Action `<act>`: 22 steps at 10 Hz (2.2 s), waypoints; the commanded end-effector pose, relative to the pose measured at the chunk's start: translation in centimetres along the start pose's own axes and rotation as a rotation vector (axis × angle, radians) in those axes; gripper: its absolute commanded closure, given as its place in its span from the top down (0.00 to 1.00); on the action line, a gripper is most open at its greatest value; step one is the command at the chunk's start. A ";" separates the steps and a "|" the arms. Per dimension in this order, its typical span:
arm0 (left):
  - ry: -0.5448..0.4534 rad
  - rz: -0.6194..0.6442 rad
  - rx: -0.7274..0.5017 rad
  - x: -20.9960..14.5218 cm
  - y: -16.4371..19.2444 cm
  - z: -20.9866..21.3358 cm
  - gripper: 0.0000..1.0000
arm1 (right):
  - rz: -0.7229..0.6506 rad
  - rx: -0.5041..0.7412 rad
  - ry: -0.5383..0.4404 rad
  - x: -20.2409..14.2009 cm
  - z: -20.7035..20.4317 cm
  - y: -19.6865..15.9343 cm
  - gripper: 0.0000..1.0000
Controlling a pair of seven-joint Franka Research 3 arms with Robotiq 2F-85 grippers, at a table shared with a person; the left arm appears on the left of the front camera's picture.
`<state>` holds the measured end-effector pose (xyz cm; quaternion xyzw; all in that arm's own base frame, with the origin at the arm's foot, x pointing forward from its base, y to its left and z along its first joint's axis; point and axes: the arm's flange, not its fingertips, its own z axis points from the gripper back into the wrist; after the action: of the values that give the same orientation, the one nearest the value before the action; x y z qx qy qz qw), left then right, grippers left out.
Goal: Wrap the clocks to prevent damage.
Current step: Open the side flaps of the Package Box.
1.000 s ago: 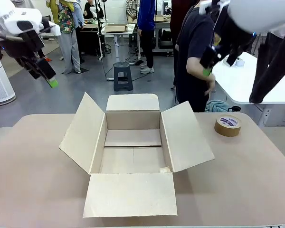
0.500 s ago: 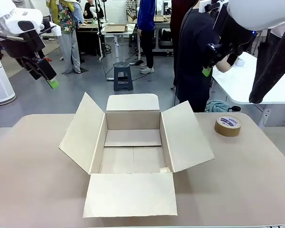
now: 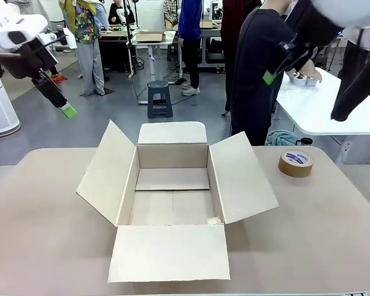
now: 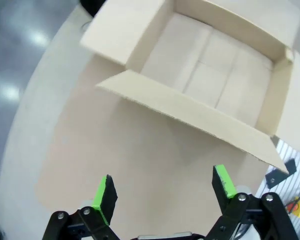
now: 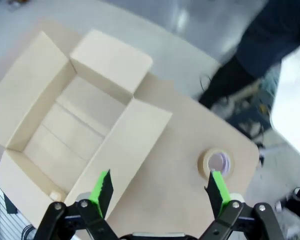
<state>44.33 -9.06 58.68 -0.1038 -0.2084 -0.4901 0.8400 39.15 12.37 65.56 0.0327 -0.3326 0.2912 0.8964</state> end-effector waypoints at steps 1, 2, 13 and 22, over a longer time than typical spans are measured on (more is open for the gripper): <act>-0.213 -0.330 -0.221 -3.1 1.7 0.2 1.00 | 0.101 0.254 -0.197 -3.8 -1.7 -2.6 1.00; -0.247 -0.353 -0.208 -3.8 2.0 0.4 1.00 | 0.074 0.290 -0.211 -4.8 -2.5 -3.4 1.00; -0.442 -0.067 -0.109 -13.1 3.1 4.5 1.00 | 0.306 0.405 -0.223 -15.3 2.5 -6.7 1.00; -0.431 -0.089 -0.110 -13.3 3.6 4.6 1.00 | 0.291 0.388 -0.240 -15.7 4.2 -6.9 1.00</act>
<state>40.46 4.85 56.77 -0.2430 -0.3594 -0.5022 0.7481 30.73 -2.52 60.17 0.1804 -0.3739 0.4627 0.7833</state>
